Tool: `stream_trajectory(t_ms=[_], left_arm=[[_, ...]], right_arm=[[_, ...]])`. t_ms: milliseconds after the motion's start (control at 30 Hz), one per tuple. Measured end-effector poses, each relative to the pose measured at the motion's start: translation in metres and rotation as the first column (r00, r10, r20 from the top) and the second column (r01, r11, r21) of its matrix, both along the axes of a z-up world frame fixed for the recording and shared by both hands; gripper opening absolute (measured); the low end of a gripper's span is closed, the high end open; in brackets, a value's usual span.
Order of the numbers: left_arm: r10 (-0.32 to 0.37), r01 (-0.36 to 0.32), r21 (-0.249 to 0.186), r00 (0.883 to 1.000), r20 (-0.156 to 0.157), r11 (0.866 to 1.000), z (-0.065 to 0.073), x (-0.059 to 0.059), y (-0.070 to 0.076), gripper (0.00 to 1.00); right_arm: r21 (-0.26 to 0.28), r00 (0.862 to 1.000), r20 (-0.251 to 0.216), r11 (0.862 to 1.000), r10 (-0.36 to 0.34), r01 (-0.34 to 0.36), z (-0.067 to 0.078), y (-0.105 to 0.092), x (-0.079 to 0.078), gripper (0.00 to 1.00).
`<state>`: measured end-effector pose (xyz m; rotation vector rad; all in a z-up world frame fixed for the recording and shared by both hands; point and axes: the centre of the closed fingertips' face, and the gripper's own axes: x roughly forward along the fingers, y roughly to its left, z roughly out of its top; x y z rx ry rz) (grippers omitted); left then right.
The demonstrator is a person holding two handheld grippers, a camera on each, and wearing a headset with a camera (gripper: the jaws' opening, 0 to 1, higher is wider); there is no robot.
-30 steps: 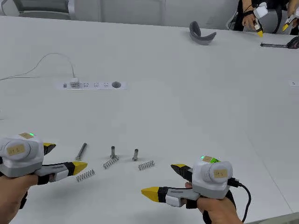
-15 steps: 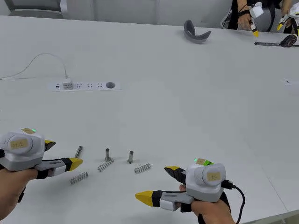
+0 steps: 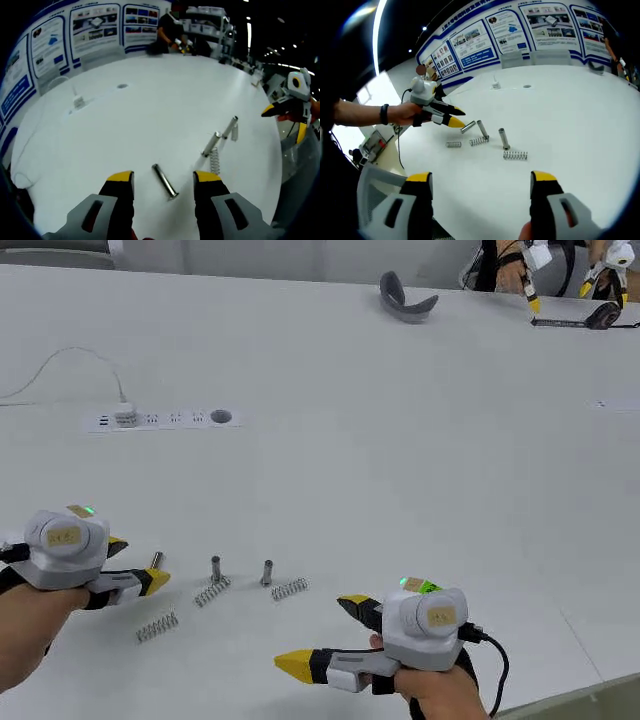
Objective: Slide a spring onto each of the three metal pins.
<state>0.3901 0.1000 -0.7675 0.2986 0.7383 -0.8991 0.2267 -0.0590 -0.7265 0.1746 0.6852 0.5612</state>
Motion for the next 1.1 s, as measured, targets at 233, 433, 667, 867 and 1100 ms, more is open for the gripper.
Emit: stream_trajectory(t_ms=[233, 433, 667, 867, 1100], left_arm=[[0.01, -0.009, 0.013, 1.0, -0.014, 1.0, -0.013, 0.006, -0.003, 0.39], [0.012, -0.012, 0.024, 1.0, -0.022, 1.0, -0.021, 0.009, -0.004, 0.31], [0.007, -0.006, 0.042, 1.0, -0.02, 0.999, -0.026, 0.01, -0.004, 0.23], [-0.027, 0.027, 0.067, 1.0, 0.006, 0.997, -0.027, 0.011, -0.005, 0.16], [-0.03, 0.029, 0.075, 1.0, 0.008, 0.997, -0.027, 0.014, -0.009, 0.13]], right_arm=[[0.002, 1.0, -0.005, 1.0, -0.009, 0.009, -0.002, -0.003, -0.001, 0.81], [0.003, 1.0, -0.013, 1.0, -0.013, 0.013, -0.003, -0.004, -0.002, 0.81], [0.001, 1.0, -0.017, 1.0, -0.012, 0.012, -0.005, -0.004, -0.001, 0.81], [0.002, 1.0, -0.016, 1.0, -0.006, 0.006, -0.004, -0.002, 0.001, 0.81], [0.002, 1.0, -0.016, 1.0, 0.003, -0.003, -0.005, 0.001, 0.003, 0.81]])
